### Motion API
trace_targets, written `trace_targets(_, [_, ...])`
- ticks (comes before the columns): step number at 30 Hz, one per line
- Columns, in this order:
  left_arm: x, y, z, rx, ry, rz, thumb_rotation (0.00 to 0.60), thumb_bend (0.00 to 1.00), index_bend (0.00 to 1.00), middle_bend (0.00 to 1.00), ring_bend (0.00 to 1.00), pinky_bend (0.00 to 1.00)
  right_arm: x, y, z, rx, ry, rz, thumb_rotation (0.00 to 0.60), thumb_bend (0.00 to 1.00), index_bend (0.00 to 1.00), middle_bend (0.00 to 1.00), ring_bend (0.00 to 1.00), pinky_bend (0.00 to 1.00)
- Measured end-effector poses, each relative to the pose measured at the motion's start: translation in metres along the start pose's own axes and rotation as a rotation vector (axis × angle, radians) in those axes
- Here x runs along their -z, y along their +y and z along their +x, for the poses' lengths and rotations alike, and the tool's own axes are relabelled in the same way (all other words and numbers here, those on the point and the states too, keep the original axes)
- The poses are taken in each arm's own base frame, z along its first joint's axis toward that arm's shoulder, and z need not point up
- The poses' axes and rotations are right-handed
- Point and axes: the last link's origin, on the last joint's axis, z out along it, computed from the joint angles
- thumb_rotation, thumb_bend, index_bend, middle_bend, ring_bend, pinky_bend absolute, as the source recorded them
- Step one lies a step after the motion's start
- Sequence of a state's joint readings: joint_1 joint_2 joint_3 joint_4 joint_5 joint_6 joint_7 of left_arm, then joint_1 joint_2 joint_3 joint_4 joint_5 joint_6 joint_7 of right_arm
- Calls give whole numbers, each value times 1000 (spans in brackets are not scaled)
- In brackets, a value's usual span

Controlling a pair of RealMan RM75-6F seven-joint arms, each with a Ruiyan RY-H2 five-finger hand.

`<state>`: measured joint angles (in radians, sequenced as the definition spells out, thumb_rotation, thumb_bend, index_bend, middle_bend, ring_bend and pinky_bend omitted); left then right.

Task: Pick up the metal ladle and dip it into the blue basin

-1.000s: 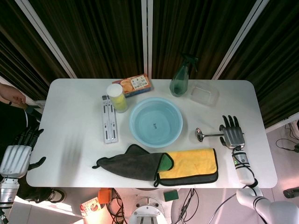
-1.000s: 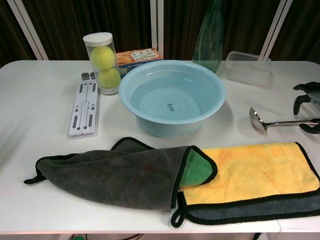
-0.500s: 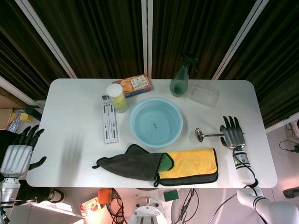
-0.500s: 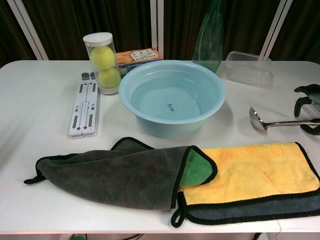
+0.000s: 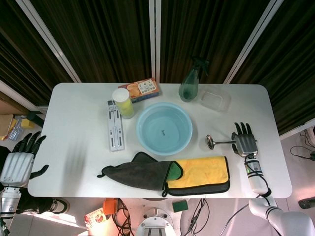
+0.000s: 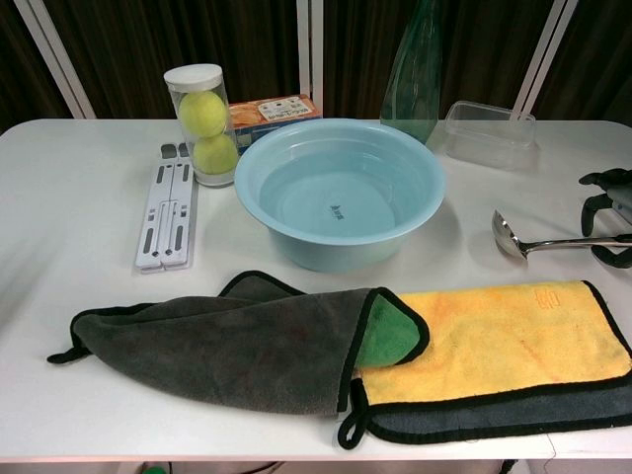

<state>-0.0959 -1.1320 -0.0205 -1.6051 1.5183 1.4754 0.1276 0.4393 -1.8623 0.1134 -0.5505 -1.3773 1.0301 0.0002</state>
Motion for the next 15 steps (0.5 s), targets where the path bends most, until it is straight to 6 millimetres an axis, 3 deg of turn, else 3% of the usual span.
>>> trace_targets(15, [0, -1, 0, 3, -3, 1, 600, 142, 116, 42, 20, 184, -1, 0, -1, 3, -6, -7, 600, 414, 525, 52, 0, 0])
